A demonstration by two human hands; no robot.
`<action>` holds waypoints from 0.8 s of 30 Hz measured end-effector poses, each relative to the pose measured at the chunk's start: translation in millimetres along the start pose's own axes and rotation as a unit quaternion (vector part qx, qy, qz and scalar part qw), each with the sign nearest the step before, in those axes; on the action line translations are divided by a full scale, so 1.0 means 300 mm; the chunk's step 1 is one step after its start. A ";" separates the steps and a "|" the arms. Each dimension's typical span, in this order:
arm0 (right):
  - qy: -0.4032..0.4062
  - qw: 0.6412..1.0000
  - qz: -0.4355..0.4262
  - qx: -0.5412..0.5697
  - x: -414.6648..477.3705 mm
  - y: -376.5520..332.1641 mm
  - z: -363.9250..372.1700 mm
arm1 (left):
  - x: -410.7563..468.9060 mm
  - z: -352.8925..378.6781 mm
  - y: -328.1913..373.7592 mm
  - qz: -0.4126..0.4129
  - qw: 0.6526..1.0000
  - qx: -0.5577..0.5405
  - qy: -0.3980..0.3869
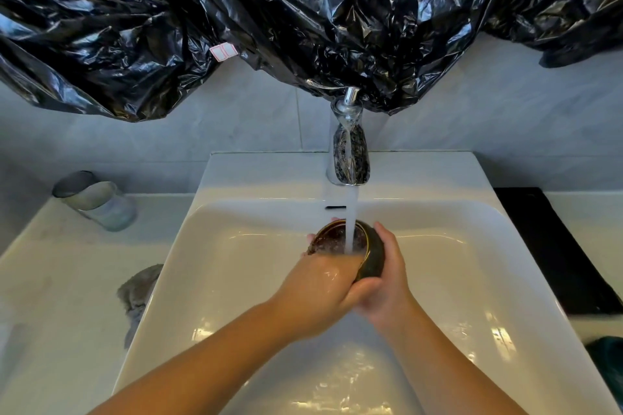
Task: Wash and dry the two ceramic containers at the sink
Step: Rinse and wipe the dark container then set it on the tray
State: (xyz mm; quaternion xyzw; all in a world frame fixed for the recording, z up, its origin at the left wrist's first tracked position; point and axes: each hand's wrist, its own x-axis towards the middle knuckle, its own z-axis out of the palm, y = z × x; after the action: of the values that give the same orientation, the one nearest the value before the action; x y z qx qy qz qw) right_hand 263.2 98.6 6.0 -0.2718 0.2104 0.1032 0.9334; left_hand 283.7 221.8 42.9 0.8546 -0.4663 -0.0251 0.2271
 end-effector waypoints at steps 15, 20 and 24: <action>-0.006 1.000 -0.014 0.023 -0.015 -0.019 -0.007 | 0.019 -0.041 -0.052 0.068 0.995 0.048 -0.061; -0.001 1.000 0.002 -0.006 -0.008 0.000 0.015 | -0.003 0.008 0.009 -0.047 0.999 -0.010 -0.013; 0.008 1.000 0.005 0.017 -0.020 -0.014 0.013 | -0.006 0.001 -0.049 0.041 0.996 0.082 -0.003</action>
State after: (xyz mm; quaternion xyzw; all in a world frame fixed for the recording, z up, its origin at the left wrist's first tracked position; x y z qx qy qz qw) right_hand 260.6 96.8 13.7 -0.2561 0.2213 0.1023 0.9354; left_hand 294.3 229.8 36.3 0.8504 -0.5021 0.0195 0.1557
